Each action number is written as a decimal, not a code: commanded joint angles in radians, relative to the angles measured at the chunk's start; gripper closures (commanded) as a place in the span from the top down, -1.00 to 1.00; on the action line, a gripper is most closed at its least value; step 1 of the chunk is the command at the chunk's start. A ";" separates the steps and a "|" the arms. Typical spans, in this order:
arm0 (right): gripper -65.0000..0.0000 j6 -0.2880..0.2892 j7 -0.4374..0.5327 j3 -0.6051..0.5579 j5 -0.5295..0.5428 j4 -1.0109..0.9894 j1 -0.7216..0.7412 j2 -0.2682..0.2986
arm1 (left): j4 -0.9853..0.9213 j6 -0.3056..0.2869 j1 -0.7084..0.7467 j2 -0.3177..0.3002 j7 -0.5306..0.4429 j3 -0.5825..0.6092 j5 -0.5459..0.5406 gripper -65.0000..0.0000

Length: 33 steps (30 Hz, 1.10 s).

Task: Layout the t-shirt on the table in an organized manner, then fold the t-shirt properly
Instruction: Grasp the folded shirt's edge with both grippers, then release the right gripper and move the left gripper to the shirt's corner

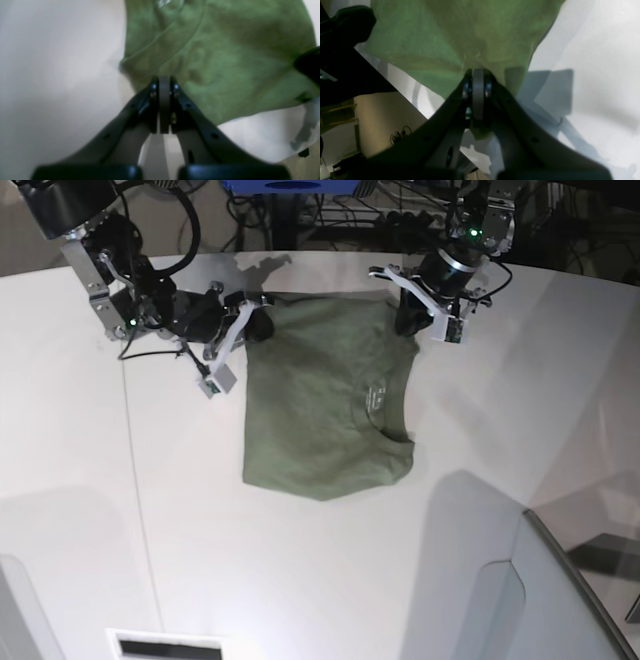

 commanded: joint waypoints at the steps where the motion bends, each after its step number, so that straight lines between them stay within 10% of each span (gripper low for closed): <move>1: -1.00 -0.006 -0.005 0.002 -0.009 0.031 0.003 0.010 | 0.017 -0.001 0.000 -0.005 -0.018 -0.005 -0.003 -1.00; 15: -1.00 0.039 -0.068 0.008 -0.007 -0.080 0.343 -0.076 | 0.149 -0.001 -0.155 0.062 0.117 -0.075 -0.006 -1.00; 19: -1.00 0.162 0.029 0.008 -0.010 -0.347 0.477 -0.125 | 0.045 -0.001 -0.279 0.117 0.133 -0.068 -0.002 -1.00; 33: -1.00 0.166 0.245 0.005 -0.015 -0.635 0.528 -0.096 | -0.142 0.001 -0.288 0.050 0.125 -0.008 -0.003 -1.00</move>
